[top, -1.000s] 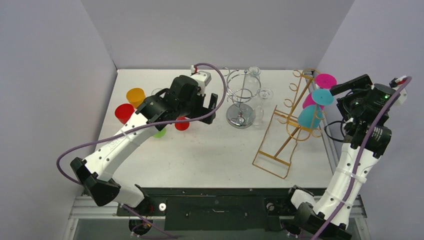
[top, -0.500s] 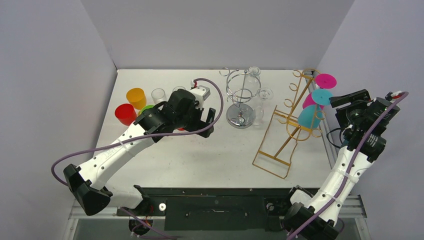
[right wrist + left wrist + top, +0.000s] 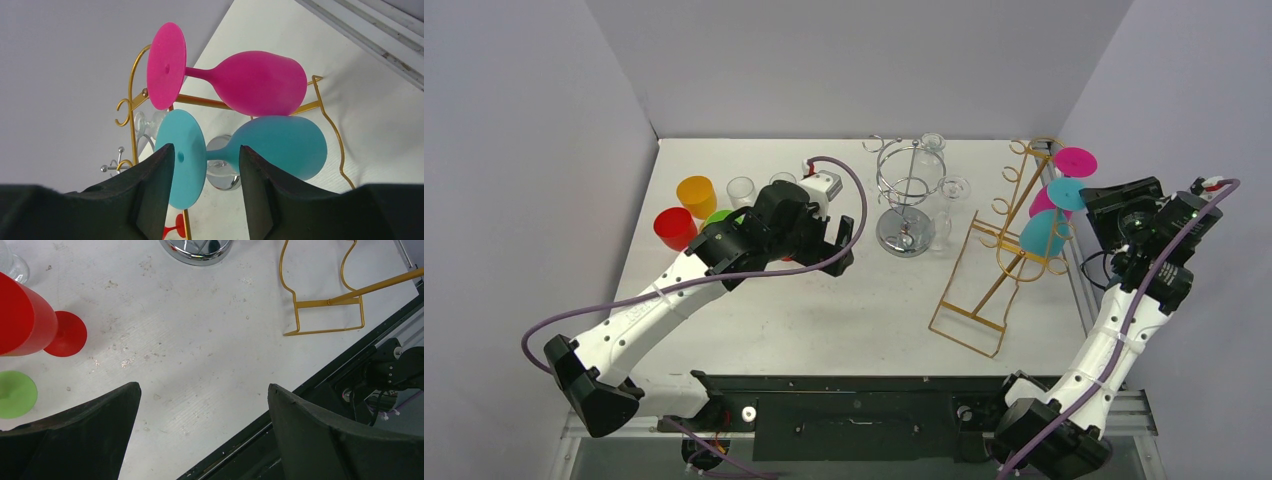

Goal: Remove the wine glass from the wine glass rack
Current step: Pick up the wine glass from the wine rack.

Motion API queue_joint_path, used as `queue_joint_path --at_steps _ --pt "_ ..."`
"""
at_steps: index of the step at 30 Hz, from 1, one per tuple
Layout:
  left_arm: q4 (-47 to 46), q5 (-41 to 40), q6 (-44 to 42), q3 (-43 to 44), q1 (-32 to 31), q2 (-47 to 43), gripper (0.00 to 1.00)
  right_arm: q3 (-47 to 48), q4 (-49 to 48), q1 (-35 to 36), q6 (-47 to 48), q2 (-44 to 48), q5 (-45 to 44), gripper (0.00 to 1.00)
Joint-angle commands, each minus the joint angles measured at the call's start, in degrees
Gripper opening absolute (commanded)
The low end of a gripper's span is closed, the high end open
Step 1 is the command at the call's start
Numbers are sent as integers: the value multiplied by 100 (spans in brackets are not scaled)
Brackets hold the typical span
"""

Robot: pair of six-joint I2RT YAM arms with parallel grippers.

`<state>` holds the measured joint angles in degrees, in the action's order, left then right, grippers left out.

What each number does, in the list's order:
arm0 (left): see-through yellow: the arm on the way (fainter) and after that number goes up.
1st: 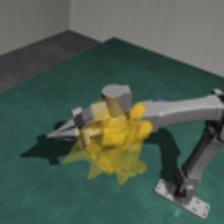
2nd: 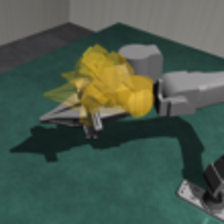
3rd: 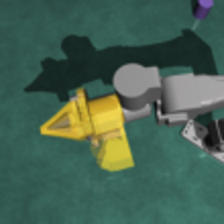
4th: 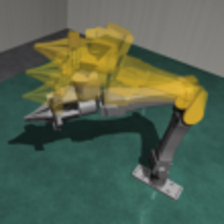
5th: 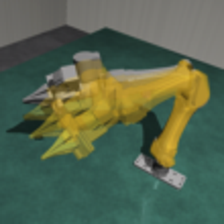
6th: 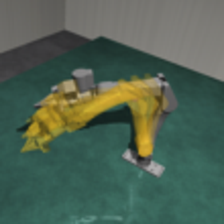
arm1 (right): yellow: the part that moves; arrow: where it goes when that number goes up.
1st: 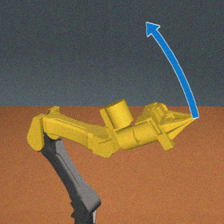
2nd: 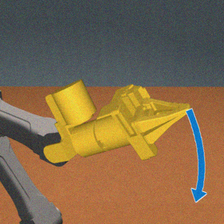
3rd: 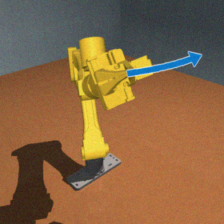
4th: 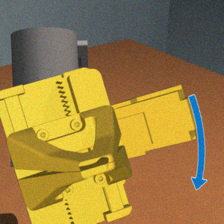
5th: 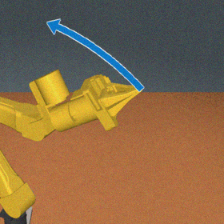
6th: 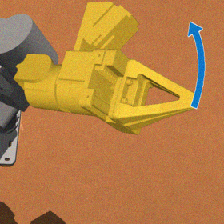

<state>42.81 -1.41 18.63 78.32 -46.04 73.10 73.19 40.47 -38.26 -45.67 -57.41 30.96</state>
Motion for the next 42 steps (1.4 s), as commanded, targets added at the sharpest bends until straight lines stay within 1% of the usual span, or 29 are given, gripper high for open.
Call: queue_joint_path --at_steps 1,2,8,17,24,31,42 --pt "-305 78 21 -10 -25 -167 96 -46 -334 -39 -12 -27 168 45" --pt "-305 79 24 -10 -25 -165 96 -48 -337 -40 -6 -30 183 44" --pt "-311 45 26 -28 -19 -152 96 -19 -322 -36 21 -105 252 31" --pt "-353 39 18 -87 -14 -137 96 10 -314 -34 6 -187 384 21" --pt "-389 14 1 -165 -6 -139 96 66 -306 -34 -33 -252 446 12" --pt "-418 48 0 -209 21 -137 96 179 -182 -35 -47 -255 371 6" --pt "-417 52 -9 -218 19 -112 96 456 -10 -36 -70 -187 209 0"
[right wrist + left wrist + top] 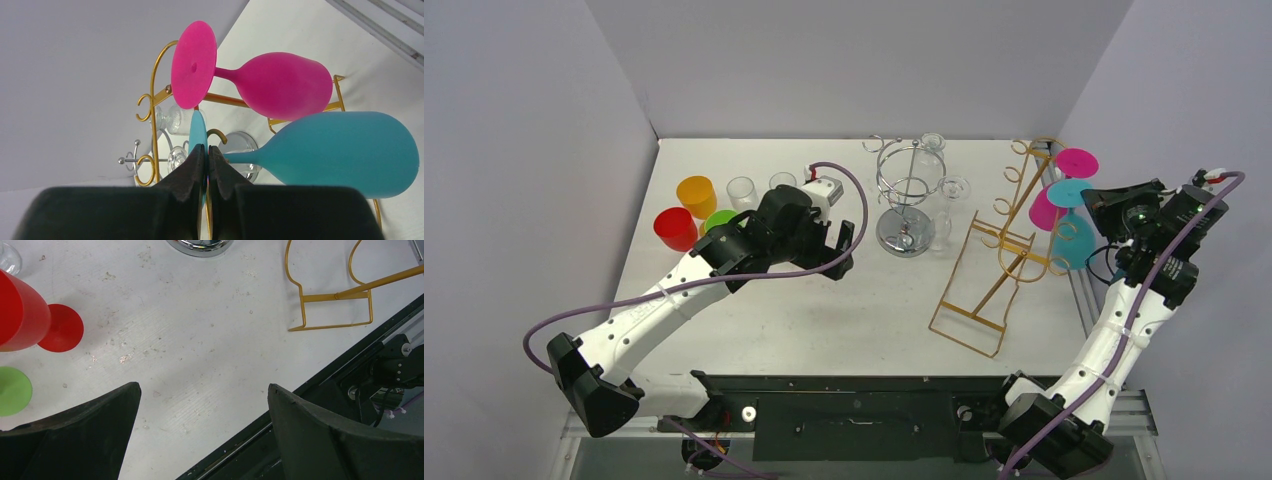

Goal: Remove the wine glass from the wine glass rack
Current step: Pick up the wine glass from the wine rack.

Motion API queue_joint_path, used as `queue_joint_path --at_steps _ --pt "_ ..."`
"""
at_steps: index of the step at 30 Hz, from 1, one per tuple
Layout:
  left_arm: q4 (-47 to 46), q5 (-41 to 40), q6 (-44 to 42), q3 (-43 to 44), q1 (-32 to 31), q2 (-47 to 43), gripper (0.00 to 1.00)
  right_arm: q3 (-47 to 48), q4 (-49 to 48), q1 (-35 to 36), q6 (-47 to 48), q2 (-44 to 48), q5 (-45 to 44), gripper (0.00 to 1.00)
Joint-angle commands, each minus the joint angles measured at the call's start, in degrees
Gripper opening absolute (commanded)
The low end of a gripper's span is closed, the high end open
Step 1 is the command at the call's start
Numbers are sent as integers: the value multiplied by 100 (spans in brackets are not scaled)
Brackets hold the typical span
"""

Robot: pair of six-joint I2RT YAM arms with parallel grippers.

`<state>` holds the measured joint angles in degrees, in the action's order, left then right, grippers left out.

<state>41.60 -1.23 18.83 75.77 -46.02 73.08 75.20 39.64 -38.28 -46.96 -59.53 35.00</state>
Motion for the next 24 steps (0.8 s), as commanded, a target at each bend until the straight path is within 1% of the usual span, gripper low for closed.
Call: queue_joint_path --at_steps 1,24 --pt "-295 35 -28 39 20 -110 96 275 76 -33 61 32 -204 0" --pt "-298 0 -37 27 35 -61 96 466 -35 -147 -70 186 -473 0"
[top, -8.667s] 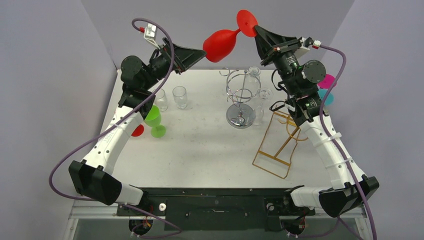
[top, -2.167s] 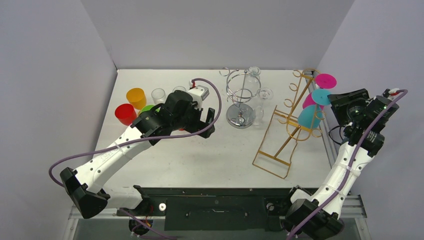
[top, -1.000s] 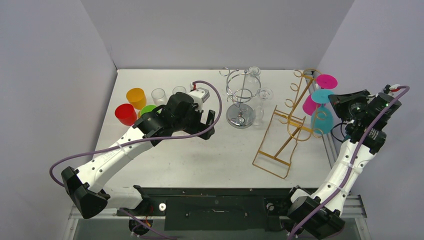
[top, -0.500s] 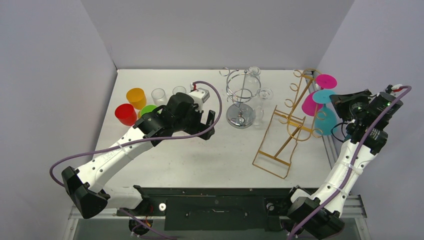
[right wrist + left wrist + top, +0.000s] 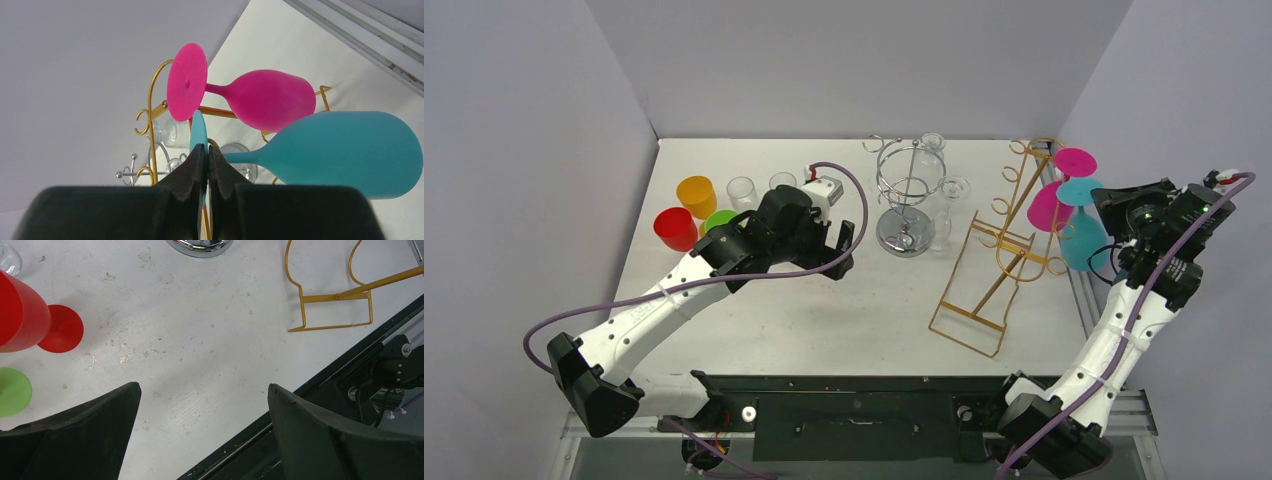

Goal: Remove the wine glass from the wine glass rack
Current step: Pick up the wine glass from the wine rack, then place the wine glass at the center of the board.

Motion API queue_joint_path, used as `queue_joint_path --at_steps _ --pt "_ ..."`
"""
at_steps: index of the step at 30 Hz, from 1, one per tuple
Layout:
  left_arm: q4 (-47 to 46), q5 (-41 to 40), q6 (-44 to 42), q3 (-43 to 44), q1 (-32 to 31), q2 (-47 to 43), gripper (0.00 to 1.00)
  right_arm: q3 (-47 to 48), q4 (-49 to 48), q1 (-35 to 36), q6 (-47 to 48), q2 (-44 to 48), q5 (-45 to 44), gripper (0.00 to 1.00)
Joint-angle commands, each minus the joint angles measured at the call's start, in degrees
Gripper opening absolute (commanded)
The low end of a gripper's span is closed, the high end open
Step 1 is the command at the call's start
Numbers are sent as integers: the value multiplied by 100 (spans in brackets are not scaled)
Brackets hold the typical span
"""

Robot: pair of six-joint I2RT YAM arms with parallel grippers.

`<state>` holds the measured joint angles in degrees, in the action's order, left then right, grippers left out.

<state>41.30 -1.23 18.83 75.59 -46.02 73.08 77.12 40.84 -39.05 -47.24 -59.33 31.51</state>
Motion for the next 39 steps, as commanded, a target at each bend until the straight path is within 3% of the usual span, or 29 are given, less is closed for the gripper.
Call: queue_joint_path --at_steps 1,12,25,30,39 --pt "-264 0 -37 50 35 -65 96 322 -149 -75 -47 174 -124 0" --pt "-274 27 -33 44 83 -55 96 949 527 -74 264 106 -570 0" --pt "-530 639 235 -41 531 28 96 2608 1313 -31 416 -200 -908 0" --pt "-648 799 417 24 740 1 96 3232 1061 201 106 -398 -750 0" --pt "-953 1158 1128 288 1138 -30 96 3670 -283 1423 -1138 -815 -621 0"
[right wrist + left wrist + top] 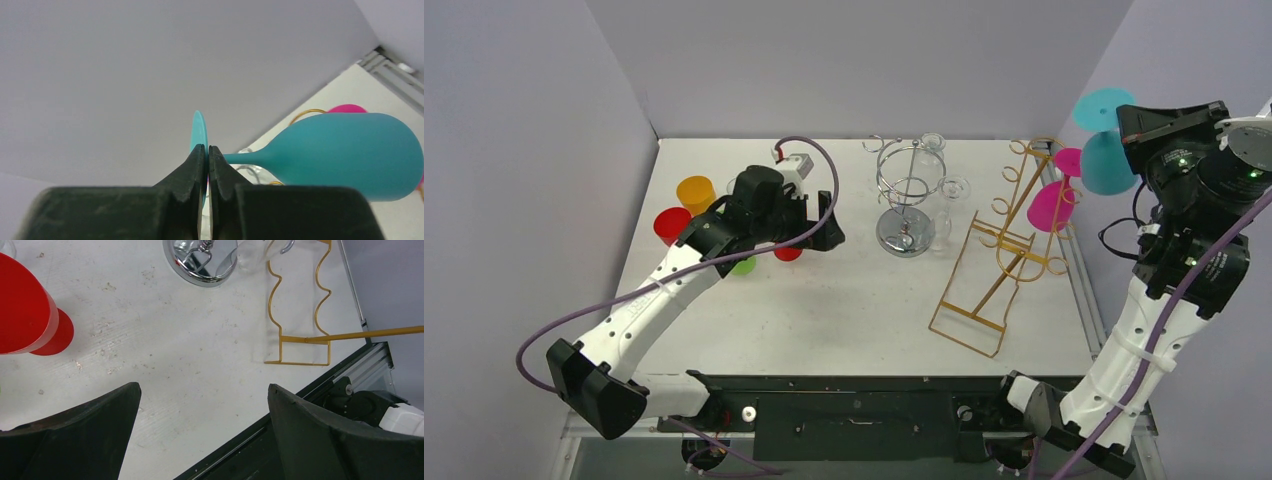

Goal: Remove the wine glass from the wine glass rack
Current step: Place the wine glass at the center of the board.

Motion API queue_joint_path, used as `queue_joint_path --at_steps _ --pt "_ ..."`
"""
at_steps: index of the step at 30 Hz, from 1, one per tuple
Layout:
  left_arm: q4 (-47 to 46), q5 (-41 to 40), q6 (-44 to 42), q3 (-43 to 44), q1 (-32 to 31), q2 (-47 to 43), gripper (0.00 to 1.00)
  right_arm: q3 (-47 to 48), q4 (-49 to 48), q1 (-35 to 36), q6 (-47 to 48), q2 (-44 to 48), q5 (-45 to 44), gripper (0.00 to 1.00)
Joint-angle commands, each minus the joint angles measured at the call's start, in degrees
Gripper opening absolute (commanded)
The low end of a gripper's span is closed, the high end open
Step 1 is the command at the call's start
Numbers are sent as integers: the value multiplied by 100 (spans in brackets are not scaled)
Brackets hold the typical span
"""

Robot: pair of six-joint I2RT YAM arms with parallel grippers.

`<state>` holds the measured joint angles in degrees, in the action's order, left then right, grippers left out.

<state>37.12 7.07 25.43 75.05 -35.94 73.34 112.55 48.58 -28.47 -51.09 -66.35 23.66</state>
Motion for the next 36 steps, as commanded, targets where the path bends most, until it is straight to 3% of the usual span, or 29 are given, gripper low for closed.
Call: queue_joint_path --at_steps 1,11,17,29,36 --pt "-595 402 609 365 166 -56 96 61 -1239 545 -1013 -124 211 0" --pt "-1288 1014 1396 1220 465 293 96 -1096 -3938 2225 -2828 -323 55 0" --pt "-1547 1285 1631 1622 667 531 96 -1433 -4846 2953 -3538 -504 -80 0" --pt "-4068 2543 2996 1246 1591 607 96 -2595 -6050 4366 -4765 -491 -817 0" --pt "-5083 2852 3585 1009 1733 606 98 -2887 -6621 4829 -5315 -614 -1020 0"
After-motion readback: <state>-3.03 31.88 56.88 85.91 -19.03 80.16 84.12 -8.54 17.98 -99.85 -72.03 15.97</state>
